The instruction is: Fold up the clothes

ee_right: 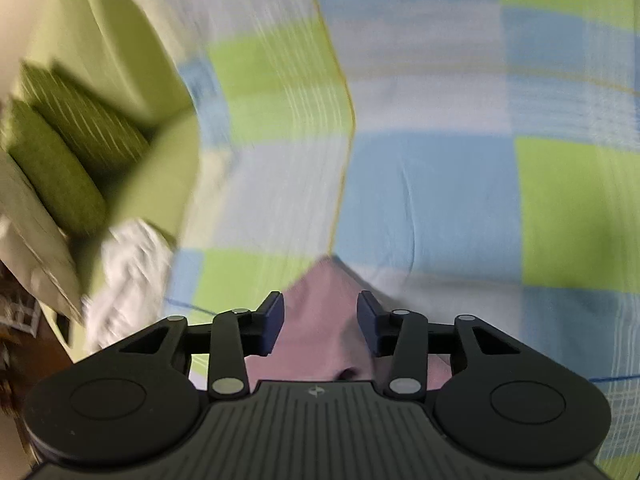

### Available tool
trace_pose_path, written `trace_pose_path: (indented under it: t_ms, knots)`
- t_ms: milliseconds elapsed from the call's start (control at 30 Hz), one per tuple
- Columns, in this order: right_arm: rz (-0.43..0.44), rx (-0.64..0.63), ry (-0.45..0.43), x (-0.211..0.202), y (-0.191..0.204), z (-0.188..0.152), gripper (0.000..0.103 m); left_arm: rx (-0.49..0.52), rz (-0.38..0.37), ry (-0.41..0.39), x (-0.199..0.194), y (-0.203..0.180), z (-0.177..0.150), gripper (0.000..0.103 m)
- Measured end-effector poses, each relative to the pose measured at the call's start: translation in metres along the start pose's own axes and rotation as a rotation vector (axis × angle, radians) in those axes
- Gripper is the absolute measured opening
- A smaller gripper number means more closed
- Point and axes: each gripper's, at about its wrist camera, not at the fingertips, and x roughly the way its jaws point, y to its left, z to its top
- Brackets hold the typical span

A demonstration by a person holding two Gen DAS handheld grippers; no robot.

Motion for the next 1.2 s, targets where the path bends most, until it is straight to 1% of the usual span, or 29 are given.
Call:
trace_pose_path:
  t_ms: [67,100,167,267,300,400,433,467,533,600,667,700,733,767,800,867,933,967,1000,1067,1133,1167,1200]
  knots:
    - [-0.009,0.006,-0.053,-0.022,0.001,-0.007,0.053,0.054,0.012,-0.014,-0.008,-0.009,0.000,0.006]
    - [-0.021,0.009,-0.076,-0.032,0.002,-0.011,0.055,0.101,0.024,-0.034,-0.014,-0.014,0.001,0.010]
    - [-0.030,0.020,-0.100,-0.044,0.005,-0.020,0.055,0.199,0.047,-0.079,-0.025,-0.024,0.003,0.018]
    - [-0.050,0.012,-0.091,-0.053,0.003,-0.051,0.056,0.458,0.112,-0.061,-0.035,-0.049,-0.001,0.024]
    - [-0.052,0.011,-0.086,-0.053,0.002,-0.061,0.057,0.558,0.141,-0.047,-0.032,-0.059,-0.004,0.027]
    - [-0.040,0.027,-0.085,-0.052,-0.005,-0.094,0.061,0.886,0.227,0.020,-0.019,-0.081,-0.032,0.032]
    - [-0.028,0.043,-0.088,-0.050,-0.010,-0.105,0.062,0.980,0.243,0.045,-0.011,-0.089,-0.043,0.033]
    - [-0.012,0.055,-0.089,-0.046,-0.014,-0.112,0.063,1.066,0.251,0.054,-0.008,-0.092,-0.057,0.034]
    - [0.017,0.071,-0.087,-0.038,-0.022,-0.123,0.063,1.235,0.263,0.070,0.001,-0.099,-0.085,0.041]
    - [0.047,0.097,-0.098,-0.030,-0.033,-0.128,0.063,1.353,0.244,0.088,0.013,-0.104,-0.110,0.043]
    - [0.081,0.121,-0.123,-0.024,-0.041,-0.128,0.063,1.454,0.251,0.091,0.028,-0.104,-0.128,0.043]
    - [0.095,0.126,-0.140,-0.023,-0.044,-0.126,0.063,1.504,0.255,0.091,0.036,-0.104,-0.137,0.039]
    - [0.108,0.129,-0.157,-0.021,-0.046,-0.124,0.063,1.528,0.265,0.092,0.042,-0.102,-0.141,0.037]
    - [0.117,0.124,-0.166,-0.019,-0.046,-0.121,0.063,1.548,0.277,0.092,0.049,-0.100,-0.144,0.021]
    - [0.125,0.118,-0.174,-0.017,-0.046,-0.117,0.063,1.546,0.293,0.085,0.053,-0.099,-0.143,0.006]
    - [0.104,0.091,-0.154,-0.009,-0.042,-0.110,0.062,1.476,0.277,0.088,0.053,-0.095,-0.131,0.006]
    - [0.091,0.069,-0.124,0.000,-0.036,-0.099,0.033,1.397,0.265,0.084,0.046,-0.093,-0.116,0.004]
    - [0.105,0.067,-0.114,0.002,-0.036,-0.095,0.011,1.360,0.263,0.074,0.041,-0.092,-0.108,0.004]
    - [0.127,0.069,-0.114,0.003,-0.033,-0.090,0.011,1.323,0.261,0.064,0.035,-0.092,-0.099,0.004]
    - [0.176,0.048,-0.127,0.004,-0.019,-0.078,0.012,1.206,0.247,0.045,0.021,-0.090,-0.074,0.004]
    - [0.204,0.023,-0.138,0.010,-0.003,-0.063,0.015,1.112,0.268,0.016,0.010,-0.081,-0.048,0.004]
    - [0.210,0.008,-0.141,0.015,0.005,-0.054,0.018,1.089,0.290,0.001,0.007,-0.078,-0.038,0.004]
    - [0.211,-0.012,-0.144,0.021,0.013,-0.046,0.024,1.061,0.316,-0.004,0.006,-0.073,-0.027,0.005]
